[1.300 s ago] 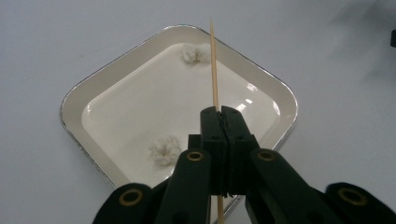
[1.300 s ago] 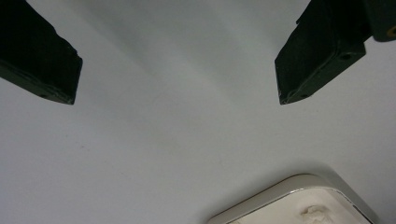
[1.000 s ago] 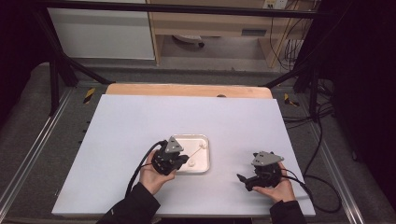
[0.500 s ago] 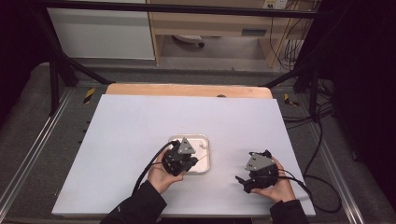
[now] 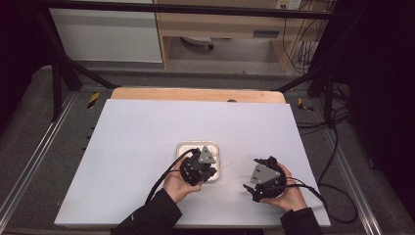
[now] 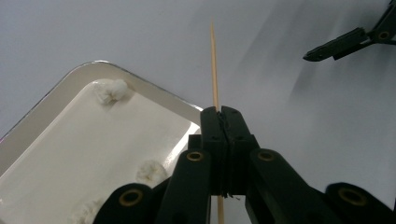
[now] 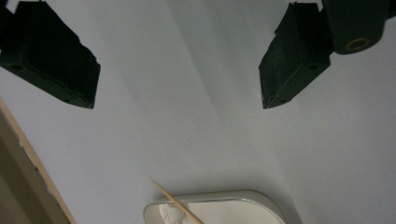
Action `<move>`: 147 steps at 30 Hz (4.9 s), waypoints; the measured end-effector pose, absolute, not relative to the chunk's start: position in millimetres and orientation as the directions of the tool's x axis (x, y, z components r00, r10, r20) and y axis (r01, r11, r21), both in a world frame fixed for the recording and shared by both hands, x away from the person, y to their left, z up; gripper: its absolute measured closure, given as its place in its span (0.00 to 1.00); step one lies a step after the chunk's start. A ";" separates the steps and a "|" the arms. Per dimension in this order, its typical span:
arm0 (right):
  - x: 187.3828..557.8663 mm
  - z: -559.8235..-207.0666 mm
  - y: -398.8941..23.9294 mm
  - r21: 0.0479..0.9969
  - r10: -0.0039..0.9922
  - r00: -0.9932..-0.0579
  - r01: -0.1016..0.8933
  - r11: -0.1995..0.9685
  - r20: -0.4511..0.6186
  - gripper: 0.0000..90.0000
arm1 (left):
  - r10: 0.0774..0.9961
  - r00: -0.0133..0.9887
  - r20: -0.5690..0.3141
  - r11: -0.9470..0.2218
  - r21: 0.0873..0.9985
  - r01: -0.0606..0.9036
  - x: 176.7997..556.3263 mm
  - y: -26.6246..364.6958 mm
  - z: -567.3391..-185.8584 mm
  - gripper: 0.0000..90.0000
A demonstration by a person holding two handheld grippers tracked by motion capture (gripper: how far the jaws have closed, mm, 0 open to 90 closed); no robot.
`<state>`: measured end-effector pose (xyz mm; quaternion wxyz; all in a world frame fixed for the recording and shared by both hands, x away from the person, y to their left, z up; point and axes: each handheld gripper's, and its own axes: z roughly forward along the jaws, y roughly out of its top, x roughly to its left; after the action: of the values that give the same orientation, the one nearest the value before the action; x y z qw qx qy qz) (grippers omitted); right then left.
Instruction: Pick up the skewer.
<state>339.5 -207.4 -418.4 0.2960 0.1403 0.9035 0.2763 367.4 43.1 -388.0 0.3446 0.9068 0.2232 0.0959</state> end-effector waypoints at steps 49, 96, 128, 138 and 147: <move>332.7 -421.1 -188.2 0.270 -0.048 -0.696 -0.340 0.901 -0.716 0.69 | 0.342 0.938 0.063 -0.770 0.591 0.241 362.2 -14.2 -385.0 0.99; 330.1 -426.0 -184.2 0.079 -0.221 -0.624 -0.416 0.906 -0.750 0.99 | 0.328 0.945 0.020 -0.810 0.520 0.270 366.2 -11.6 -387.3 0.72; 330.1 -418.9 -176.9 0.008 -0.270 -0.595 -0.422 0.907 -0.757 0.99 | 0.321 0.945 0.066 -0.868 0.421 0.265 362.9 -11.6 -395.9 0.98; 331.4 -413.3 -179.3 0.063 -0.198 -0.619 -0.374 0.925 -0.760 0.90 | 0.329 0.940 0.084 -0.859 0.439 0.262 362.0 -7.8 -393.3 0.99; 336.7 -396.7 -195.2 0.329 0.074 -0.720 -0.221 0.918 -0.690 0.56 | 0.367 0.926 0.087 -0.844 0.450 0.292 365.1 9.3 -391.7 0.99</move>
<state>336.7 -195.2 -396.7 0.3717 -0.0408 0.9060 0.1983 365.1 9.3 -391.7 0.2200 0.9564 0.1721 0.0851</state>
